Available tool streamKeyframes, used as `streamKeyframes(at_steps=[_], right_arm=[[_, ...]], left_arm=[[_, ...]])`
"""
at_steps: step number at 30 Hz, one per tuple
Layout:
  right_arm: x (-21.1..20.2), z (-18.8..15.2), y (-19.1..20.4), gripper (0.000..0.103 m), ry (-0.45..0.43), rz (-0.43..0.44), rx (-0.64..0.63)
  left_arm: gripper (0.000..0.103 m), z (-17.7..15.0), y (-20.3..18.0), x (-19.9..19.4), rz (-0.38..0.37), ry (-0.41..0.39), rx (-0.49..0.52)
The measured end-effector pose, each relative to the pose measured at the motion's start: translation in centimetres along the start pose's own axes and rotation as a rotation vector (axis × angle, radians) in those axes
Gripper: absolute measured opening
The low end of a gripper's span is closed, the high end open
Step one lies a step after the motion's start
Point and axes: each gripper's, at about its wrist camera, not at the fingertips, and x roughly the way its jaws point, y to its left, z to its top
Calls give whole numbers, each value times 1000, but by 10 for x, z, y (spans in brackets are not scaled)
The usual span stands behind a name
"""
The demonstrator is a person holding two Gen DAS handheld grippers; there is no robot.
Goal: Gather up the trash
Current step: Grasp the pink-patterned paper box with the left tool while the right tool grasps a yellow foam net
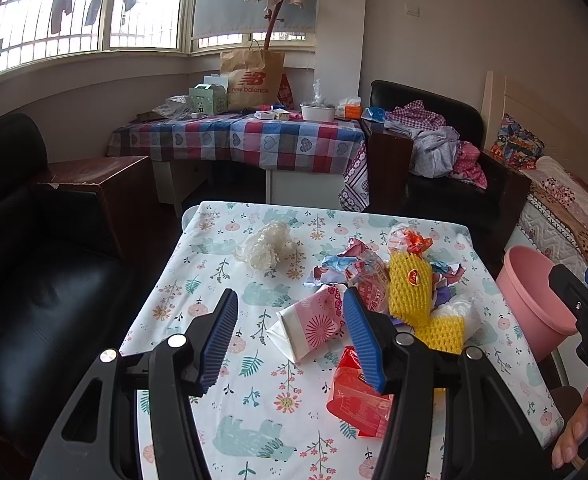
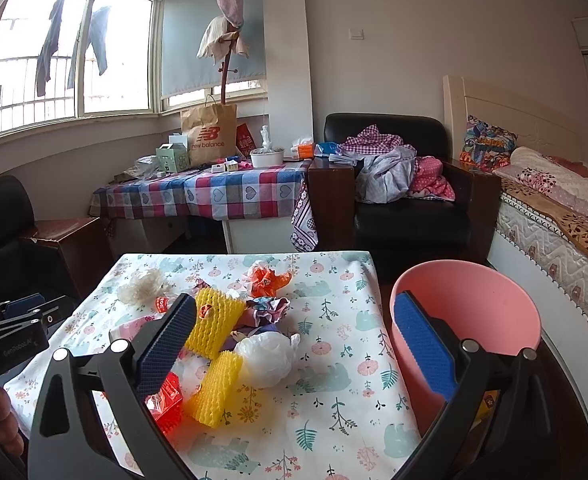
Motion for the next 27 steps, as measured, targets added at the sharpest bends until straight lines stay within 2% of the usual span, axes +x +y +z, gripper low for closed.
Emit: streamKeyframes(at_steps=[8, 16, 19, 23, 27], right_arm=[[1, -1, -2, 100, 10, -1, -1], [5, -7, -1, 100, 42, 3, -2], [9, -11, 0, 100, 71, 17, -11], [18, -19, 0, 100, 135, 53, -14], [28, -27, 2, 97, 199, 116, -5]], left_arm=[[55, -1, 0, 0, -14, 3, 2], [56, -8, 11, 10, -78, 37, 2], [60, -13, 14, 18, -129, 73, 23], [60, -22, 14, 29, -134, 108, 81], [60, -22, 19, 47, -152, 151, 84]])
